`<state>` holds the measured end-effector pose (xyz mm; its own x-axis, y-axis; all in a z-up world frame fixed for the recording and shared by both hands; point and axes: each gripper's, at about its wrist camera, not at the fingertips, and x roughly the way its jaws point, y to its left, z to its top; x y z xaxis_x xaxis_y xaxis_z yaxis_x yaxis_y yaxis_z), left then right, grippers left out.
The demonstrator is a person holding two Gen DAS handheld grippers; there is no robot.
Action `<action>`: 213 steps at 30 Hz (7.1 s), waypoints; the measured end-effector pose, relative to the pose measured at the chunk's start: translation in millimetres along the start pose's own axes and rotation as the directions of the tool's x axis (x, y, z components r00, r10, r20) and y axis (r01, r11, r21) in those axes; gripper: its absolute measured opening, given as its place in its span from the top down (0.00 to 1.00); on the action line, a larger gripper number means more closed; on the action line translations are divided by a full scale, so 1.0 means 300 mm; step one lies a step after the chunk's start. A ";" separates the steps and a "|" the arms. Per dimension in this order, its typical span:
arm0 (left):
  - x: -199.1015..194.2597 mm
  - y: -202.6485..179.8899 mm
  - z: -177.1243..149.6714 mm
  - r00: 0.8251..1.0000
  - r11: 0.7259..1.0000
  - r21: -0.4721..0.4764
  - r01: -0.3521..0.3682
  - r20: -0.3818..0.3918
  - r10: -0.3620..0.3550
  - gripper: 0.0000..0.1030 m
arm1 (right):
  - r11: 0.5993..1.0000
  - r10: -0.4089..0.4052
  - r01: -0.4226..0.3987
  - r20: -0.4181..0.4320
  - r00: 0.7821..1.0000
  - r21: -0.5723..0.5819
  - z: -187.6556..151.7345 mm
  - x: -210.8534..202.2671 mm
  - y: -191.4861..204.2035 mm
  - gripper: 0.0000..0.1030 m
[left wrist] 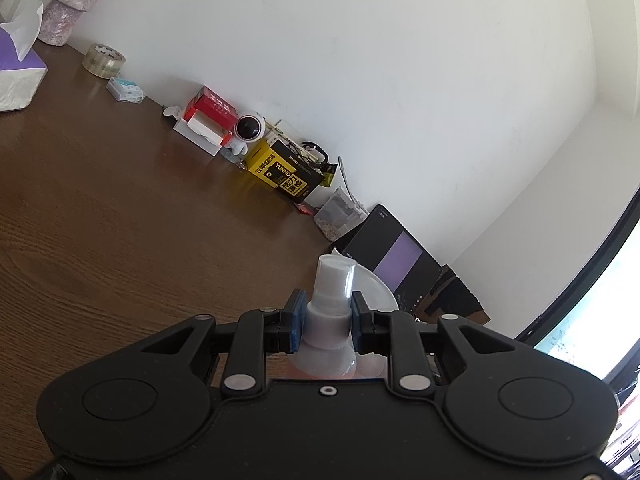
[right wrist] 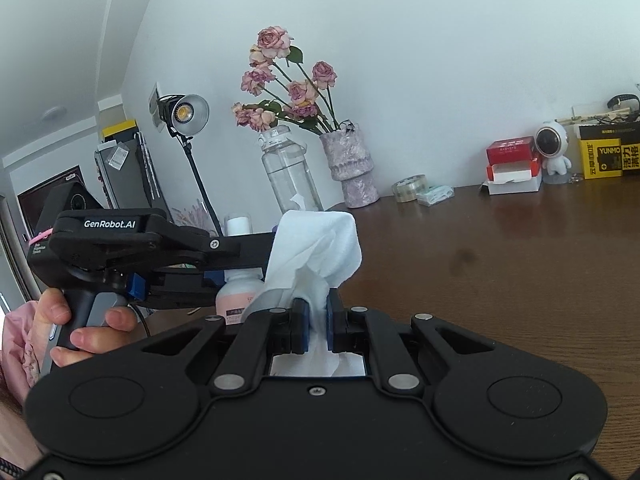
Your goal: Clean container
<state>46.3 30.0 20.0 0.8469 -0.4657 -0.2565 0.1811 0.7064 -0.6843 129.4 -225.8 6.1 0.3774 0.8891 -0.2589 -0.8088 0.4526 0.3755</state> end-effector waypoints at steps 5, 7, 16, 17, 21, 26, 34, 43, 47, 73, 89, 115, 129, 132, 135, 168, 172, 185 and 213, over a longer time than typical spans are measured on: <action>-0.010 0.009 0.012 1.000 1.000 -0.008 -0.003 0.018 0.003 0.78 | 1.000 -0.021 0.021 -0.030 0.999 0.020 -0.032 -0.020 -0.017 0.91; -0.013 0.011 0.017 1.000 1.000 -0.011 -0.004 0.024 0.004 0.78 | 1.000 -0.021 0.022 -0.025 0.999 0.018 -0.030 -0.024 -0.014 0.91; -0.005 0.000 0.015 1.000 1.000 -0.003 -0.003 0.020 0.003 0.78 | 1.000 -0.014 0.014 0.009 1.000 0.001 -0.010 -0.037 0.009 0.91; -0.004 -0.001 0.015 1.000 1.000 -0.003 -0.003 0.018 0.003 0.78 | 1.000 -0.014 0.014 0.013 1.000 -0.001 -0.008 -0.038 0.011 0.91; -0.005 -0.001 0.013 1.000 1.000 -0.001 -0.006 0.021 0.006 0.78 | 1.000 -0.010 0.011 0.028 1.000 -0.009 0.002 -0.044 0.021 0.91; -0.010 0.000 0.012 0.999 1.000 0.001 -0.009 0.031 0.009 0.78 | 1.000 -0.006 0.007 0.047 0.999 -0.019 0.013 -0.051 0.034 0.91; -0.013 0.008 0.013 0.999 1.000 -0.008 -0.009 0.034 0.009 0.78 | 0.999 -0.027 0.028 -0.020 0.999 0.040 -0.059 -0.035 0.007 0.91; -0.017 0.012 0.019 0.999 1.000 -0.013 -0.007 0.040 0.007 0.78 | 0.995 -0.048 0.054 -0.066 0.997 0.081 -0.124 -0.041 -0.019 0.91; -0.014 0.011 0.018 0.999 1.000 -0.008 -0.004 0.037 0.004 0.78 | 0.996 -0.053 0.057 -0.060 0.997 0.073 -0.120 -0.044 -0.014 0.91; -0.005 0.020 0.018 0.999 1.000 -0.013 -0.021 0.028 0.021 0.78 | 0.999 0.034 -0.035 0.066 0.997 0.016 -0.008 -0.076 0.051 0.91; -0.007 0.009 0.023 1.000 1.000 -0.016 -0.010 0.027 0.011 0.78 | 0.989 0.140 -0.138 0.039 0.989 -0.048 -0.045 -0.091 0.158 0.91; -0.034 -0.041 0.028 0.998 0.999 -0.003 0.048 0.037 -0.047 0.78 | 0.964 0.035 -0.025 -0.035 0.999 0.266 -0.176 -0.003 -0.033 0.90; -0.035 -0.032 0.030 0.999 0.999 -0.007 0.037 0.030 -0.037 0.78 | 0.954 0.045 -0.063 0.066 0.997 0.293 -0.138 -0.043 -0.110 0.90; -0.031 -0.031 0.028 0.999 0.999 -0.008 0.036 0.027 -0.036 0.78 | 0.959 0.075 -0.095 0.085 0.994 0.268 -0.116 -0.056 -0.099 0.90; -0.029 -0.029 0.025 0.999 0.999 -0.009 0.035 0.026 -0.035 0.78 | 0.965 0.090 -0.111 0.097 0.991 0.237 -0.092 -0.068 -0.080 0.90; -0.026 -0.022 0.020 0.999 0.999 -0.018 0.035 0.035 -0.034 0.78 | 0.965 0.255 -0.255 0.000 0.967 0.055 -0.100 -0.041 0.142 0.93; -0.026 -0.023 0.020 0.999 0.999 -0.016 0.036 0.035 -0.035 0.78 | 0.966 0.258 -0.256 -0.047 0.965 0.049 -0.127 -0.015 0.153 0.93; -0.034 -0.023 0.011 0.998 0.999 -0.009 0.049 0.040 -0.049 0.78 | 0.975 0.190 -0.172 -0.124 0.974 0.137 -0.211 0.037 0.108 0.93; -0.048 -0.004 0.006 0.998 0.999 -0.020 0.038 0.060 -0.037 0.78 | 0.951 0.078 -0.078 0.013 0.997 0.300 -0.229 -0.055 -0.061 0.93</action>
<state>34.8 36.8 25.9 0.8683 -0.4584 -0.1896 0.2033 0.6774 -0.7069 106.9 -253.4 -57.8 0.3188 0.9226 -0.2174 -0.6631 0.3809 0.6444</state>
